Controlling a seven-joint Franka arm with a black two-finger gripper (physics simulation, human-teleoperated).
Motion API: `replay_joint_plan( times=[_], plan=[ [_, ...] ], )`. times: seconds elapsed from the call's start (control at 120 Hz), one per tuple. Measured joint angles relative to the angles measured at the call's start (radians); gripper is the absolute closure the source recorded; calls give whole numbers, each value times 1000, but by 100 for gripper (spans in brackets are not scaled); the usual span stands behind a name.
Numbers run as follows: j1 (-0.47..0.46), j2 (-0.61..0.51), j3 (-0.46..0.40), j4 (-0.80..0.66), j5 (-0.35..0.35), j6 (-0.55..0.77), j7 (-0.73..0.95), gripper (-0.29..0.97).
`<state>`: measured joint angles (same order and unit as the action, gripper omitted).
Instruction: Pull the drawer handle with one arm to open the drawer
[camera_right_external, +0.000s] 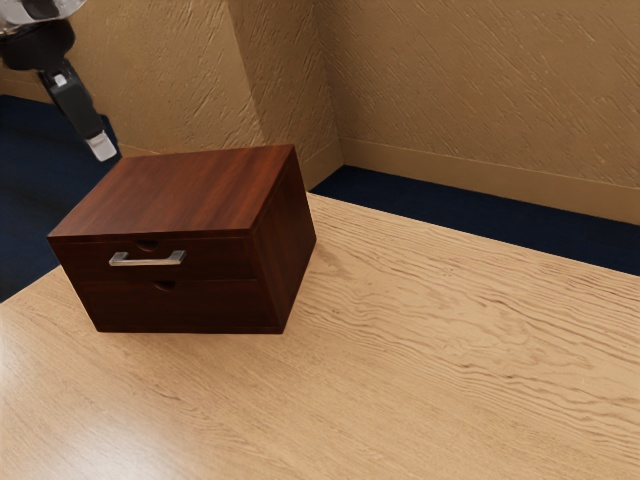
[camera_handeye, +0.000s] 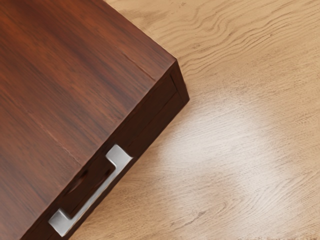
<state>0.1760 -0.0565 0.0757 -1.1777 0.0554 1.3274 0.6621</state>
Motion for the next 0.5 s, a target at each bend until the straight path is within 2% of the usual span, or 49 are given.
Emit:
replay_joint_plan(
  times=[0.108, 0.275, 0.383, 0.408, 0.442, 0.5],
  plan=[
    [-49, 19, 37, -1, 3, -6, 60, 0],
    [-29, 48, 48, -3, -2, -12, 131, 0],
    [-120, -20, 165, -87, 3, -39, 224, 0],
    [-89, -34, 172, -124, 6, -40, 264, 0],
    [-2, -44, 156, -181, 10, -27, 329, 0],
    [158, -51, 81, -236, 14, 19, 453, 0]
  ],
)
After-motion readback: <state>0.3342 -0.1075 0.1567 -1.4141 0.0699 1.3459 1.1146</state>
